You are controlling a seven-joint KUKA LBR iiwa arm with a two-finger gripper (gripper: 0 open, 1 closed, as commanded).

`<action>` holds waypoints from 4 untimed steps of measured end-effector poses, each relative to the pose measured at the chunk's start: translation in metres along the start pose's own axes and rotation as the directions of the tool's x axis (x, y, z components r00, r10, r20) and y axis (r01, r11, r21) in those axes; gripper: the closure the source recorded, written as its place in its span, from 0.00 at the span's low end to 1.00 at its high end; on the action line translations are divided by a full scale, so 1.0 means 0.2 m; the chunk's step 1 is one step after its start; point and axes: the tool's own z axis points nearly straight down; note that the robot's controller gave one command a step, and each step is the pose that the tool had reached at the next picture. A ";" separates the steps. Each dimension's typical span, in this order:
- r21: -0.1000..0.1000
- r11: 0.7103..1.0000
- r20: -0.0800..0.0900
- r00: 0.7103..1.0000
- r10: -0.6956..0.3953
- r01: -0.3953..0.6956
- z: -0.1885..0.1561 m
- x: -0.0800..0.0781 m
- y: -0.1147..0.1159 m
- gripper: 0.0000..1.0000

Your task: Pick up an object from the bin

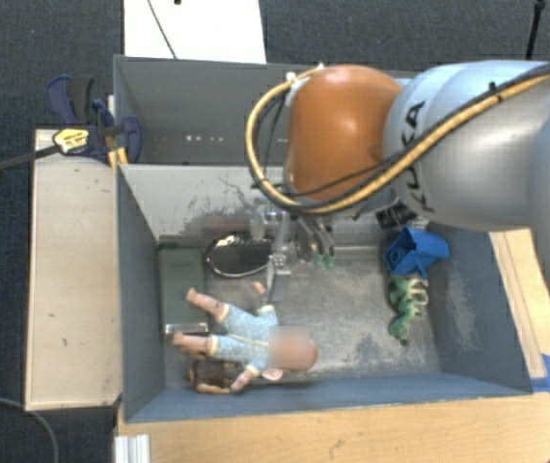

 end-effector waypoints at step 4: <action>-0.001 0.977 0.010 0.977 -0.214 0.214 0.45 -0.11 0.06 1.00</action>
Offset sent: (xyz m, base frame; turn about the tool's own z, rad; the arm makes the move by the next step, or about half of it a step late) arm 0.0189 0.0087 -0.0676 -0.1904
